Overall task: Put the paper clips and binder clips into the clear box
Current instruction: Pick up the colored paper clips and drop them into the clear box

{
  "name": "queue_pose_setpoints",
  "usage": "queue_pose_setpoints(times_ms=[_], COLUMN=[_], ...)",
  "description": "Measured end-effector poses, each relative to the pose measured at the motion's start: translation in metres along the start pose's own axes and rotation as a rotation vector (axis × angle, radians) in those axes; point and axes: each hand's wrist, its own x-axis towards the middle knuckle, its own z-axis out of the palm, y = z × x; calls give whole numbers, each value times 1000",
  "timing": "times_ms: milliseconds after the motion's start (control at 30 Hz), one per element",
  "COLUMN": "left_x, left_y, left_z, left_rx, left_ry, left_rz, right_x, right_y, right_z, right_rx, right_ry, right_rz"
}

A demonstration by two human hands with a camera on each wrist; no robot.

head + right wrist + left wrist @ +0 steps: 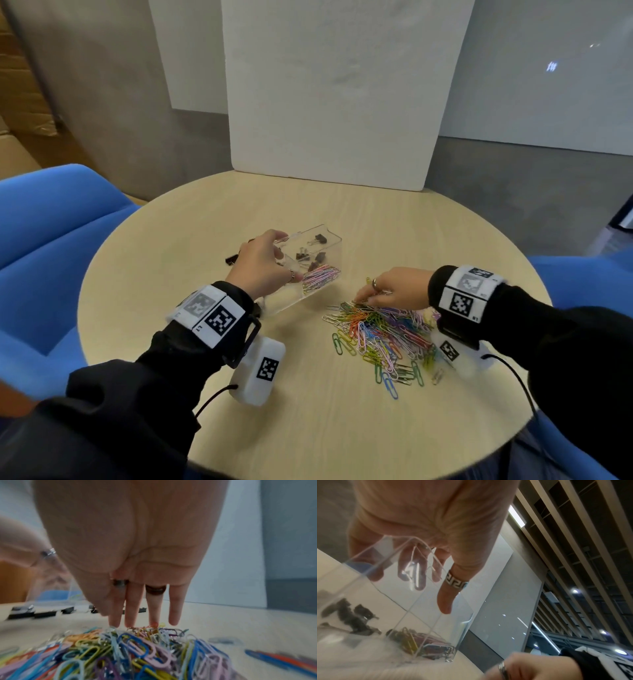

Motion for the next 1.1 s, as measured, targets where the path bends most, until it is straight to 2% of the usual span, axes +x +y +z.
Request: queue_pose_setpoints(times_ms=[100,167,233,333,567,767,1100], left_x=[1,2,5,9,14,17,23], left_y=[7,11,14,15,17,15,11], left_z=[9,15,19,22,28,28,19], left_rx=[29,49,60,81,103,116,164], left_ry=[-26,-34,-33,-34,-77,-114,-221], left_rz=[17,22,20,17,39,76,121], right_x=[1,8,14,12,5,13,16], right_y=[12,15,14,11,19,16,21], right_z=[0,2,5,7,13,16,10], right_rx=[118,110,67,24,125,256,212], right_ry=[164,144,61,-11,60,106,230], right_rz=[72,122,143,102,57,93,105])
